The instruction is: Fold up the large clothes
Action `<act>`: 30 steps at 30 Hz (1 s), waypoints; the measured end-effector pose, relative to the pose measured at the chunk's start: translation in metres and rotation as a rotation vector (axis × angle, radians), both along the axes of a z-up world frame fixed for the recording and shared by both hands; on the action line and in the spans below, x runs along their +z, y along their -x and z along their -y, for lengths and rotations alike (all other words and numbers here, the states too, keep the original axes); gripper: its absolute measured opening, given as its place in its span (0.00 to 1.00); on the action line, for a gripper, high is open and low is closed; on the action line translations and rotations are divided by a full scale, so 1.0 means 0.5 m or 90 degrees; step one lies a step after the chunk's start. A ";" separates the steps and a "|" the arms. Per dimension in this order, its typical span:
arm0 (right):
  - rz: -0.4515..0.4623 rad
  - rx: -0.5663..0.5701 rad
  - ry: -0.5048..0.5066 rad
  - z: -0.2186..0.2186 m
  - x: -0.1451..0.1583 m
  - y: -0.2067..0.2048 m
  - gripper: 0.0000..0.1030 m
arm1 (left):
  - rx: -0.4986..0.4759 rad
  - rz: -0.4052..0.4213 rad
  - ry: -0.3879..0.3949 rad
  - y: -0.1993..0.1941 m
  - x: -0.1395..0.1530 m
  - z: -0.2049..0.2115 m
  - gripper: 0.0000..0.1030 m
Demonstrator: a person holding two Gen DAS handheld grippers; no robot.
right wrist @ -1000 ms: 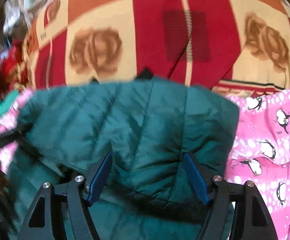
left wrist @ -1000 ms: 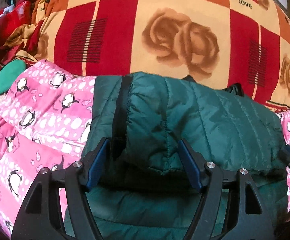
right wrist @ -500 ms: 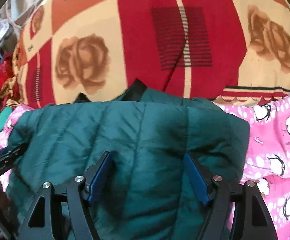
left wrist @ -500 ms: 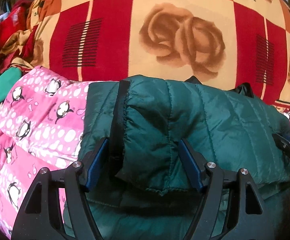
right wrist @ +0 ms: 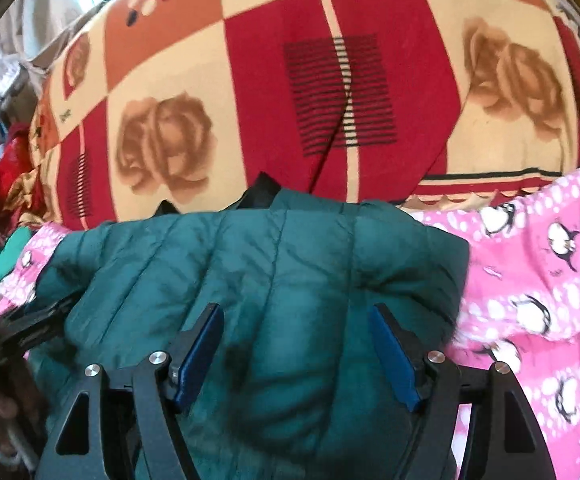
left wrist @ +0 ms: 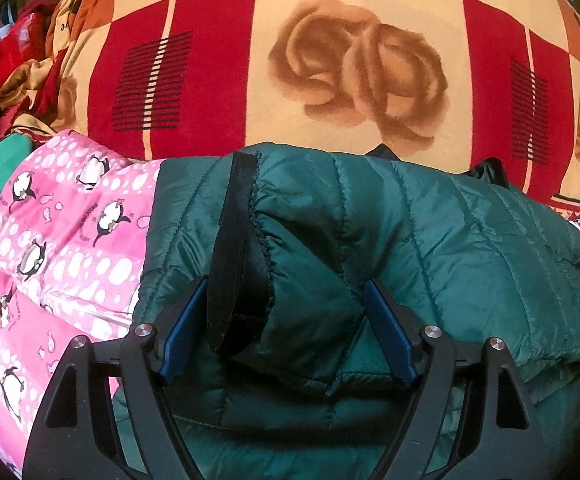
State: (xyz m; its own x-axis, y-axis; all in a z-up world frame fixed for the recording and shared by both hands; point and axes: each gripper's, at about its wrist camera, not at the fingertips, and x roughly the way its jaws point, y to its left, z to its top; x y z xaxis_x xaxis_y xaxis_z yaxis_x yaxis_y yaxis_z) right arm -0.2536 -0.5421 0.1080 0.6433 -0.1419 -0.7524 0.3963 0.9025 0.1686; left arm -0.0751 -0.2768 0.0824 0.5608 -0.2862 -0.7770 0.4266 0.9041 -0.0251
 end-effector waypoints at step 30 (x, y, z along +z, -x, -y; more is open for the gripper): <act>0.004 -0.016 -0.002 -0.061 -0.001 0.080 0.73 | 0.036 -0.042 0.061 0.056 0.047 -0.107 0.80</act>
